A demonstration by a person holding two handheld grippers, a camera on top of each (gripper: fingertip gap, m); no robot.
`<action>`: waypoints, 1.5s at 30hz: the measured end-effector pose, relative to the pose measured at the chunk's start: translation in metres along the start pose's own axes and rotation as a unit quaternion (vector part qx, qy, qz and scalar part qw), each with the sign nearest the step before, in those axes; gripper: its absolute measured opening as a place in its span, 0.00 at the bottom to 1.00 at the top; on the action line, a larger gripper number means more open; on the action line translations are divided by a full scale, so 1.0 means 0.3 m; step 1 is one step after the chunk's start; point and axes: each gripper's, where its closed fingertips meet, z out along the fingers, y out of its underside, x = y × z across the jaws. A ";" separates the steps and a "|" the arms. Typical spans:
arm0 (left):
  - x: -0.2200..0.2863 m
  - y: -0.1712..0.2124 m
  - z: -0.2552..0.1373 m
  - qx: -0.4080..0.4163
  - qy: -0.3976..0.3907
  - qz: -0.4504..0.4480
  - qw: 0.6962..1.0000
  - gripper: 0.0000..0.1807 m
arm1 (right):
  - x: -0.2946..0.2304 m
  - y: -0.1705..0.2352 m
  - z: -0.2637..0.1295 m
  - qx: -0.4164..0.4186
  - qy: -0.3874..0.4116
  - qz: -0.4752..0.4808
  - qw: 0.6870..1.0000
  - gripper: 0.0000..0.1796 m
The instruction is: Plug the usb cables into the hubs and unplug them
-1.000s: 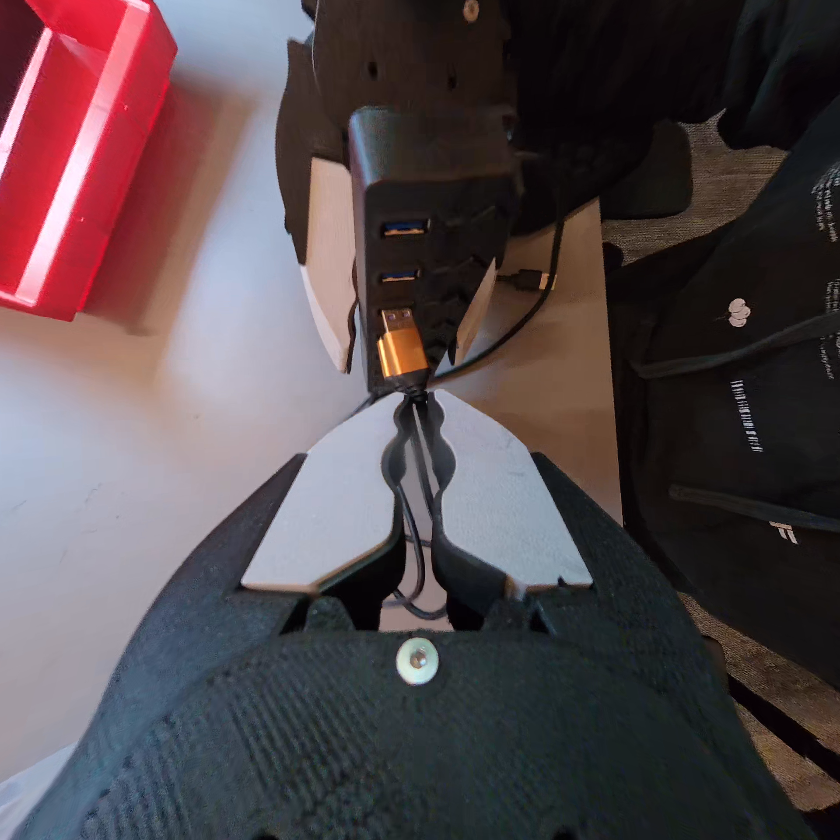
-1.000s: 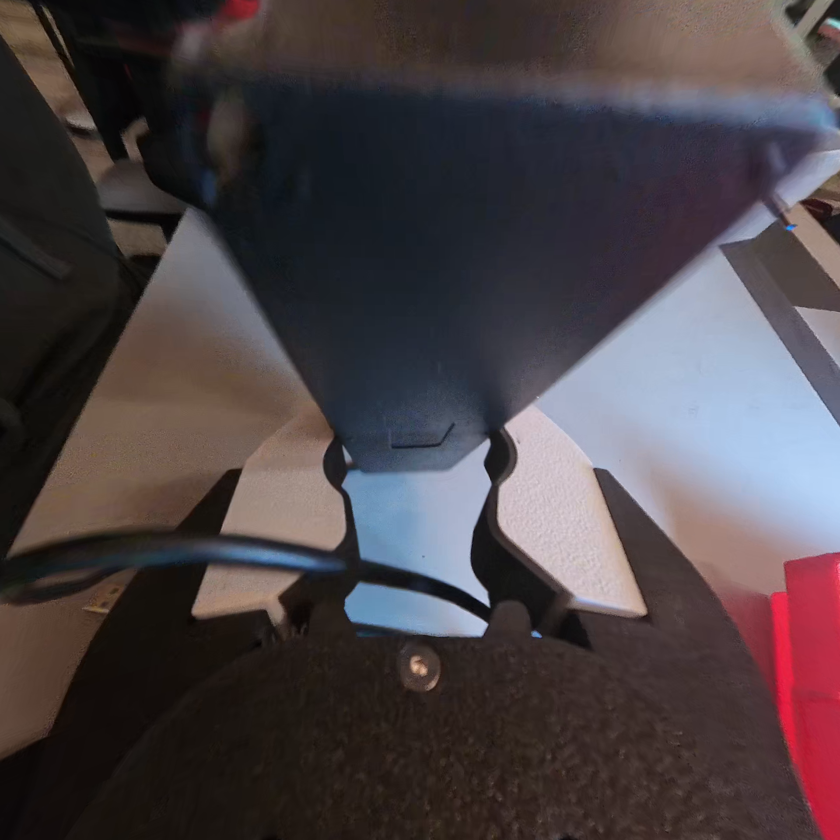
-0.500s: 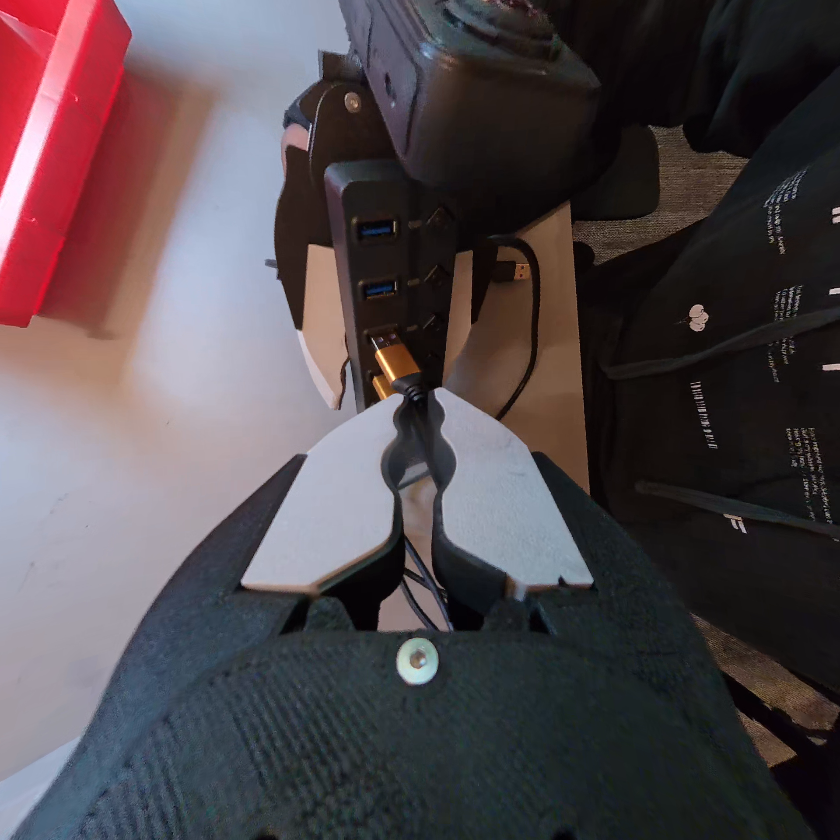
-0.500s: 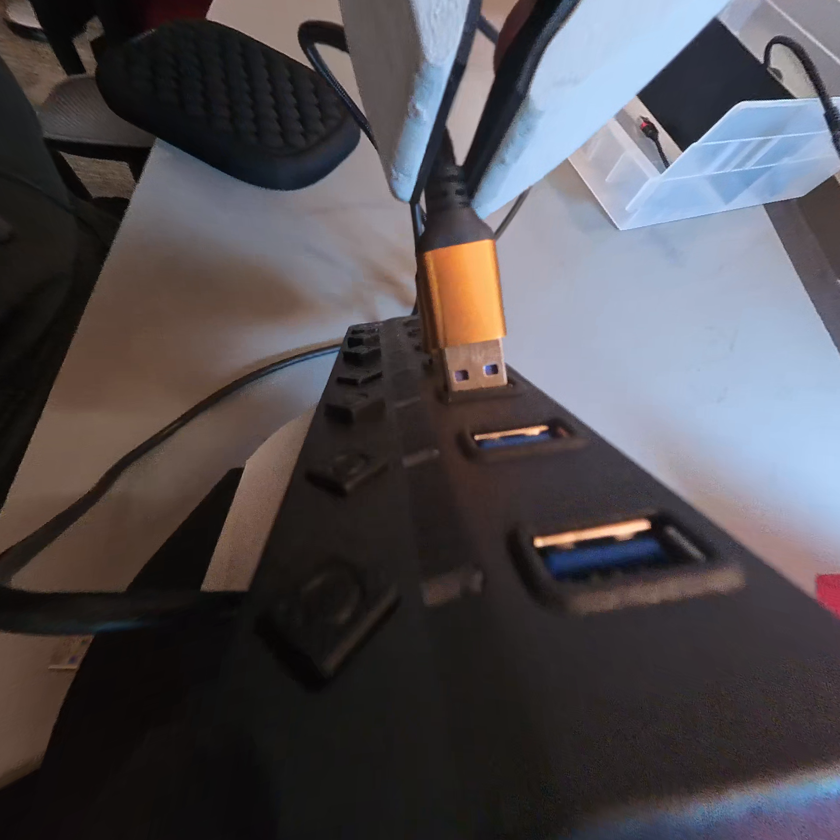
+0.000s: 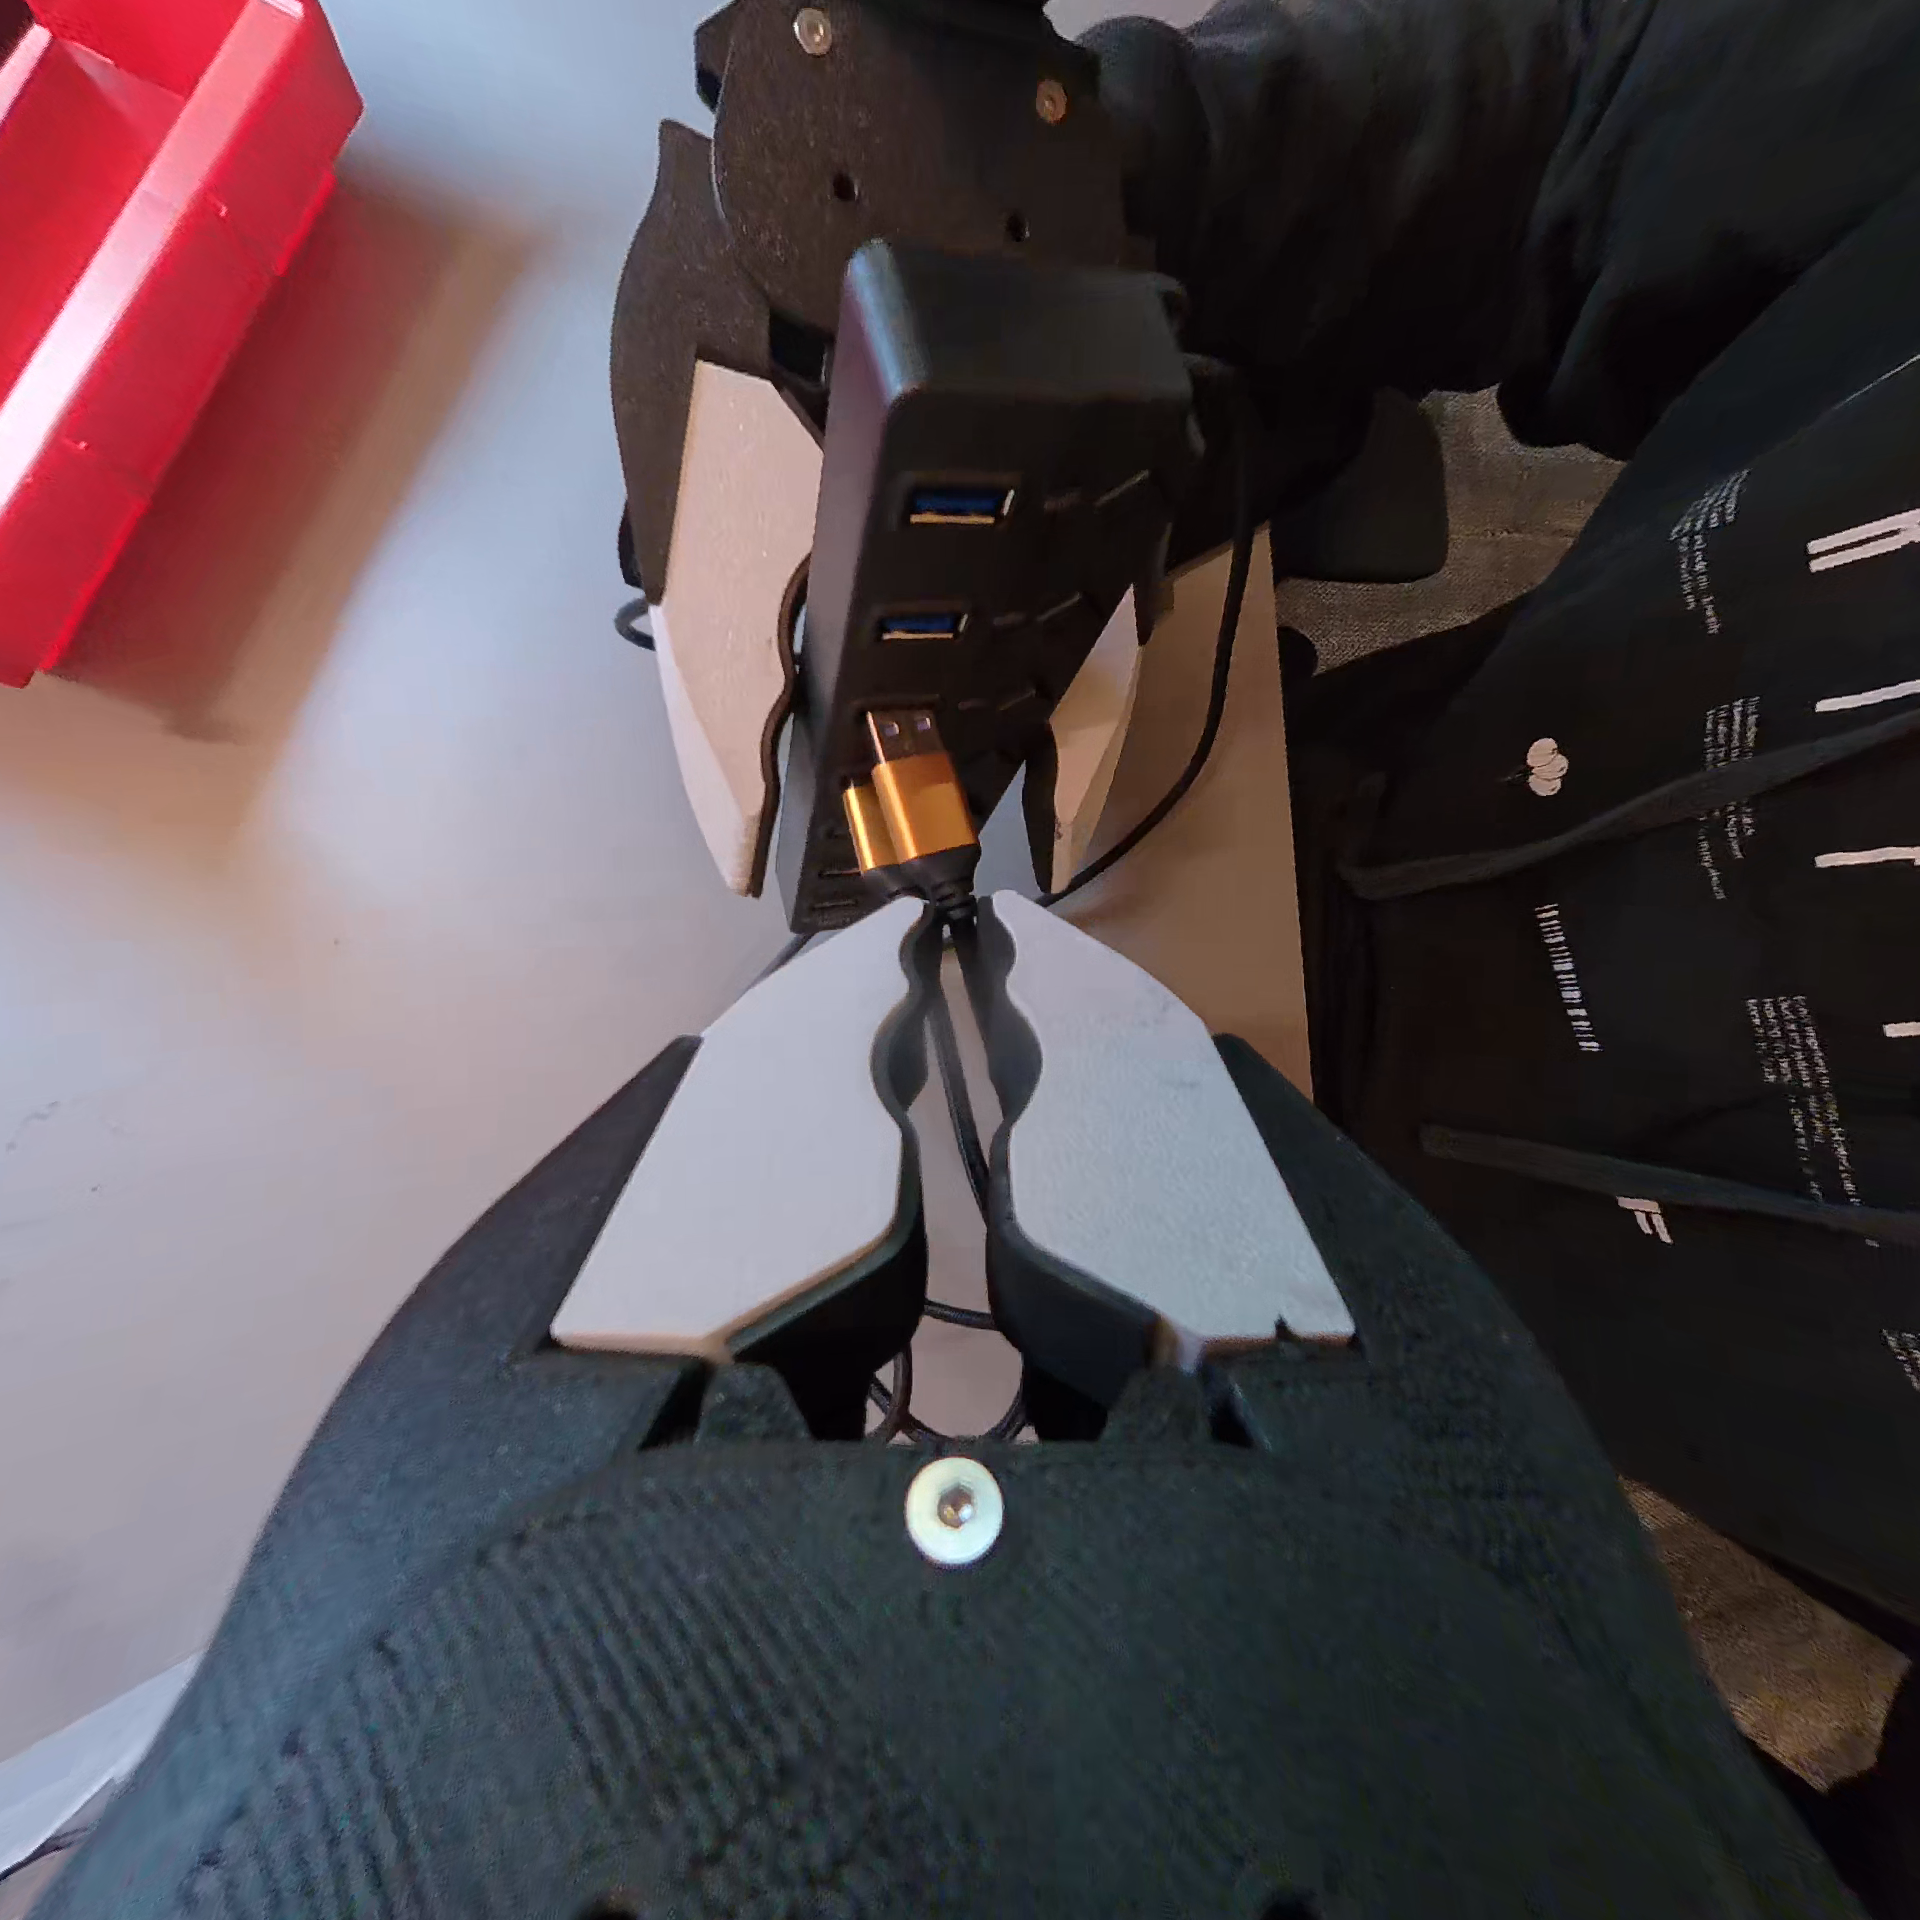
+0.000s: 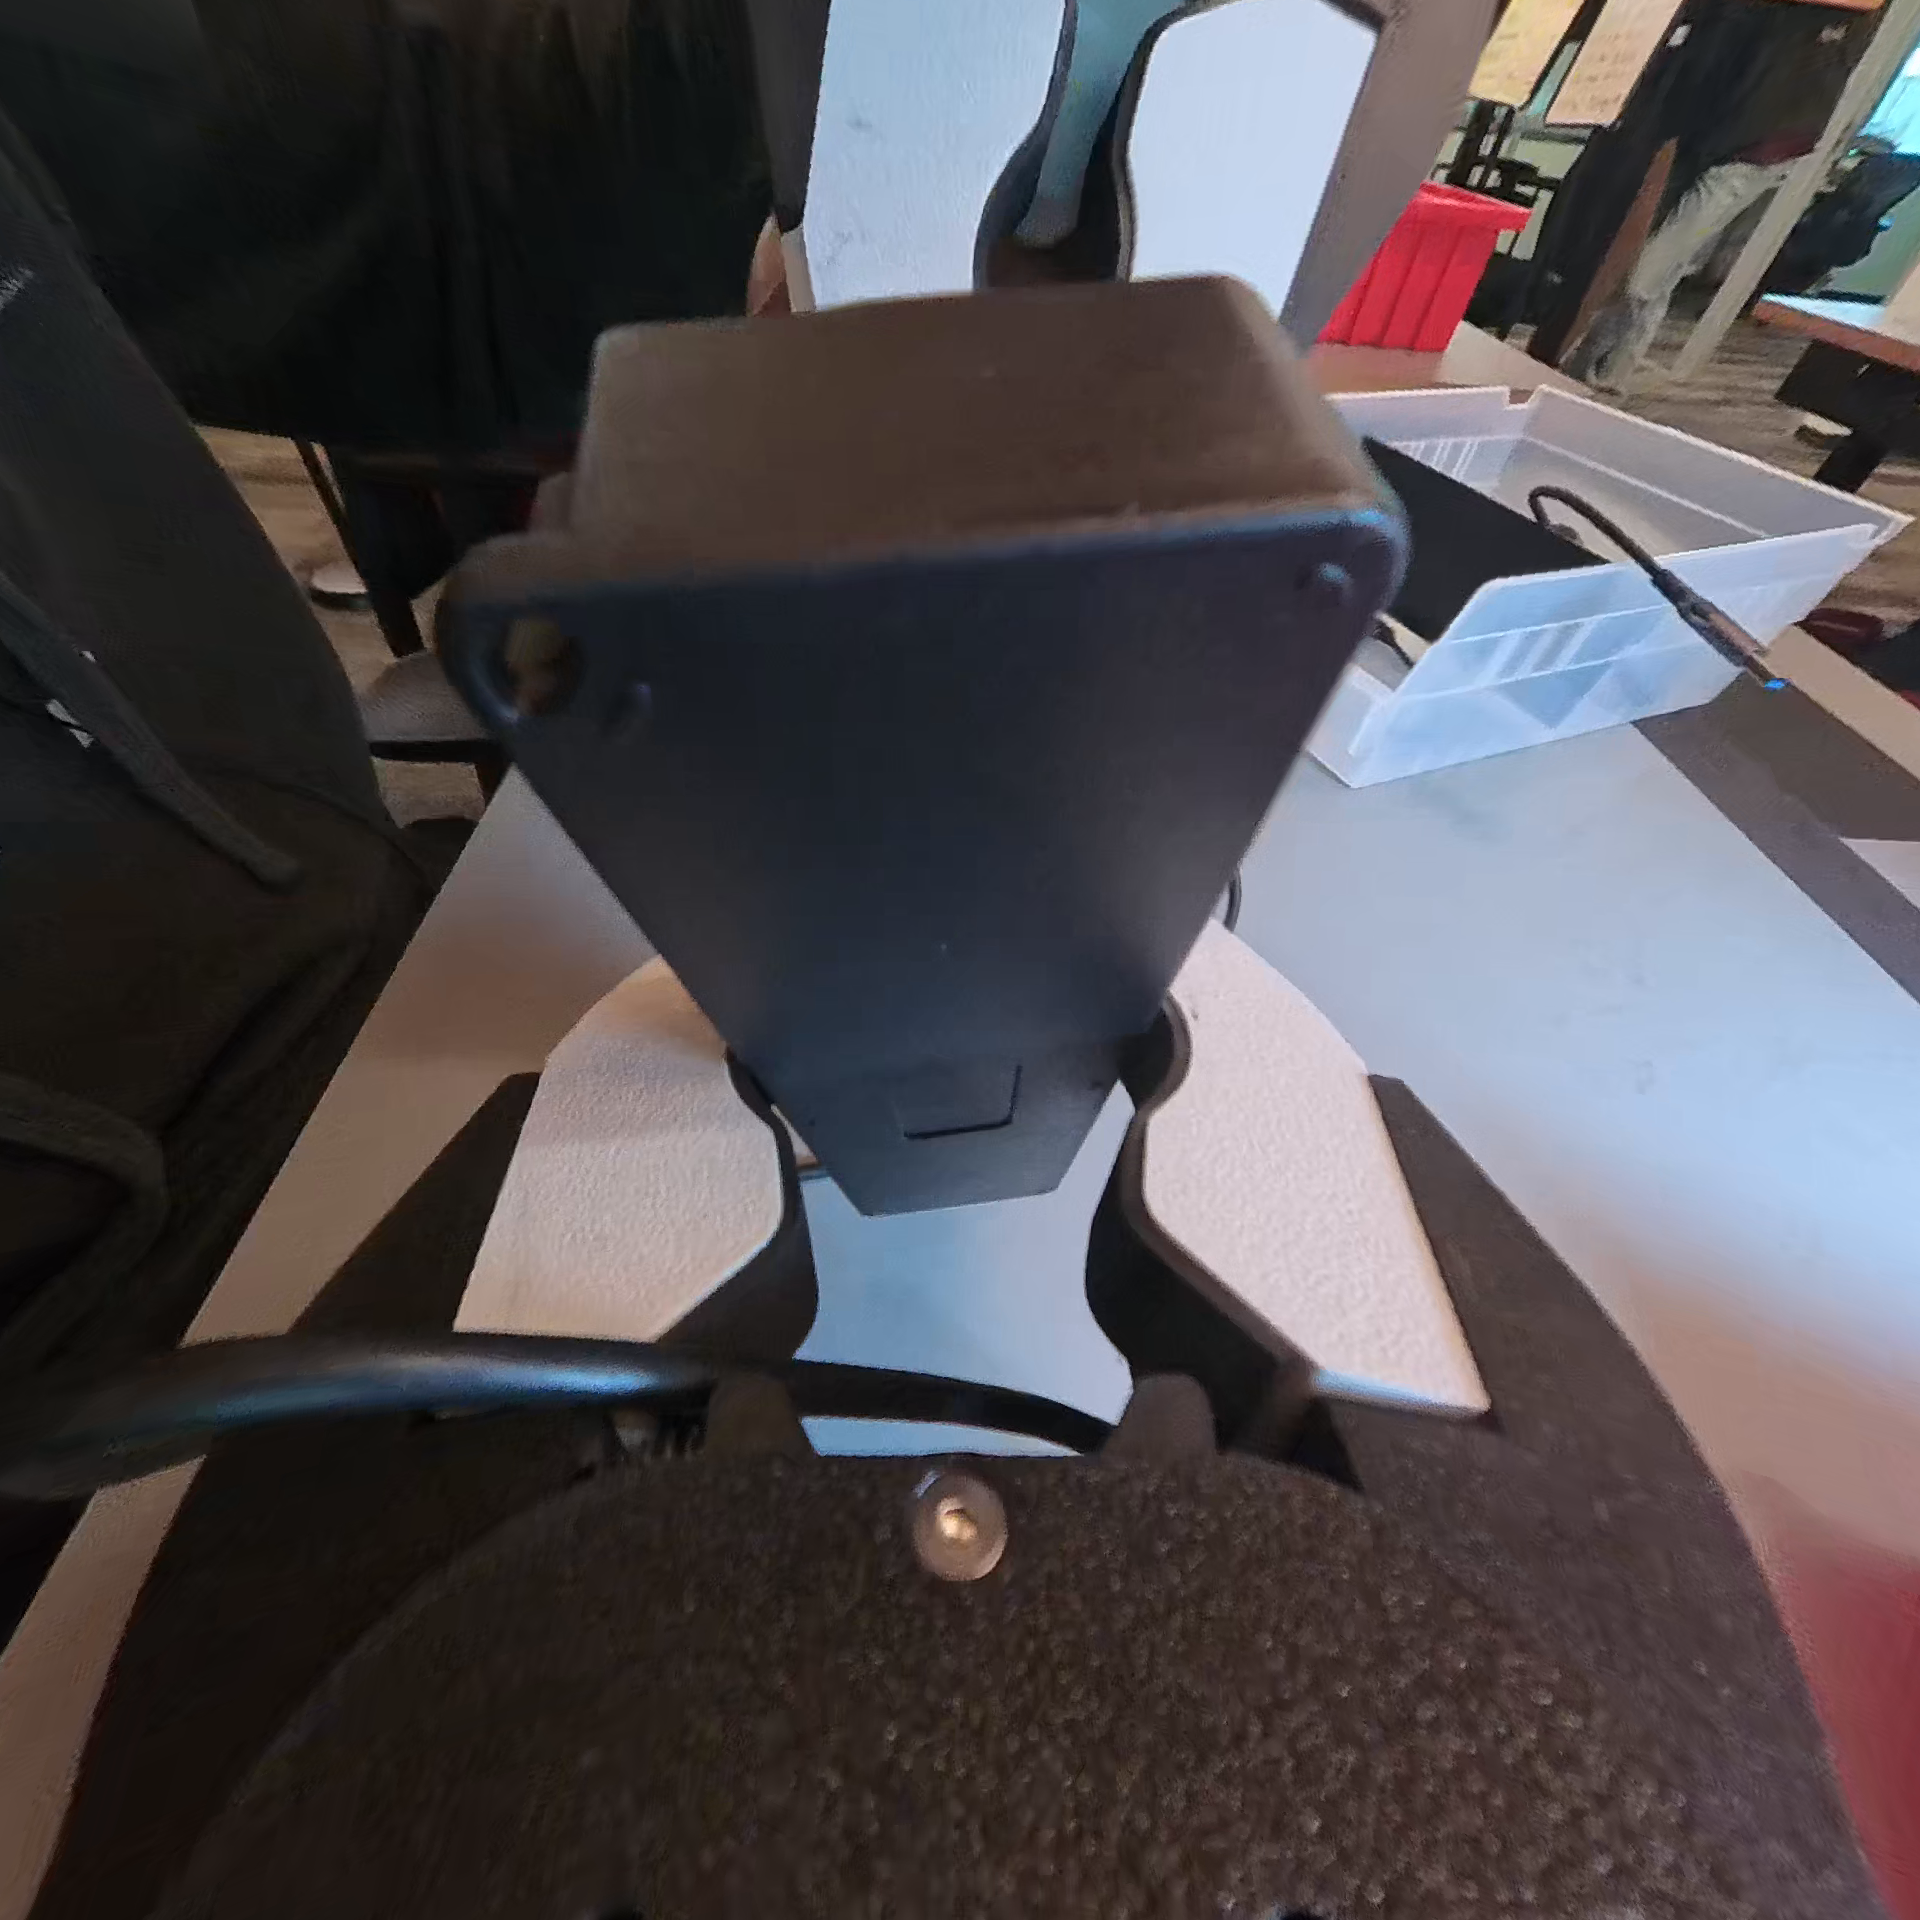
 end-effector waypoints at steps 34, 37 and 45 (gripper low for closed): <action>-0.133 0.198 -0.037 0.297 -0.007 -0.029 0.954 0.19 | -0.051 -0.210 -0.091 0.182 -0.129 0.094 0.970 0.37; -0.085 0.147 0.060 0.271 0.050 0.004 0.961 0.28 | -0.105 -0.271 -0.081 0.216 -0.203 0.108 0.949 0.36; -0.036 0.042 0.245 0.227 0.158 0.026 0.961 0.07 | -0.129 -0.317 -0.102 0.260 -0.270 0.136 0.917 0.37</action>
